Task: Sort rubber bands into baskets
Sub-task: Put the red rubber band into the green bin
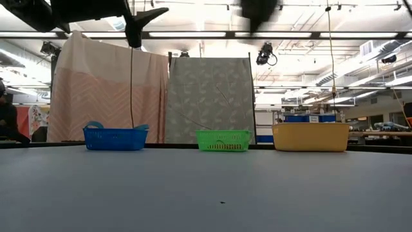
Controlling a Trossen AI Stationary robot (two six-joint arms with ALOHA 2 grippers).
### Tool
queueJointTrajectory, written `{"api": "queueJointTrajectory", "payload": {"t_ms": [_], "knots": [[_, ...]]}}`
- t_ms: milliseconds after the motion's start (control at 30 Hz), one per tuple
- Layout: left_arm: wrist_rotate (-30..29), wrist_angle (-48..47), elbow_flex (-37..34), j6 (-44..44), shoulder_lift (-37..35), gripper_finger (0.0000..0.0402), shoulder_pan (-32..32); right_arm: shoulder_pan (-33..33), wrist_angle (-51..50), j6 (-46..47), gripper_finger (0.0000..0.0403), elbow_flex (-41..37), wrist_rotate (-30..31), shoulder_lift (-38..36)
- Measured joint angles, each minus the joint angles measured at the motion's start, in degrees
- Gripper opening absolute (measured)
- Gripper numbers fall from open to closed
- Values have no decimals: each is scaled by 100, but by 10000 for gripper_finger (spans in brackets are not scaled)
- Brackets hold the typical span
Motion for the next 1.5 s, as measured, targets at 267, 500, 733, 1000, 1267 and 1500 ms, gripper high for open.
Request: {"api": "queueJointTrajectory", "payload": {"t_ms": [267, 500, 733, 1000, 1267, 1500], "knots": [[386, -3410, 589, -387, 141, 286, -588, 460, 678, 2637, 234, -3501, -6, -2383], [-1, -8726, 2044, -190, 1174, 286, -1927, 784, 2887, 4803, 233, -5415, 365, -3521], [-80, -8684, 1537, -1569, 1936, 286, -3264, 811, 3965, 4943, 233, -5840, 644, -3411], [-238, -8620, 1303, -2269, 2824, 286, -3571, 813, 4316, 4775, 232, -5845, 546, -2987], [-287, -8614, 1486, -2318, 3285, 286, -3741, 811, 4370, 4639, 232, -5844, 481, -2989], [-475, -8795, 1499, -2165, 3305, 224, -3775, 803, 4390, 4634, 232, -5844, 492, -2980]]}}
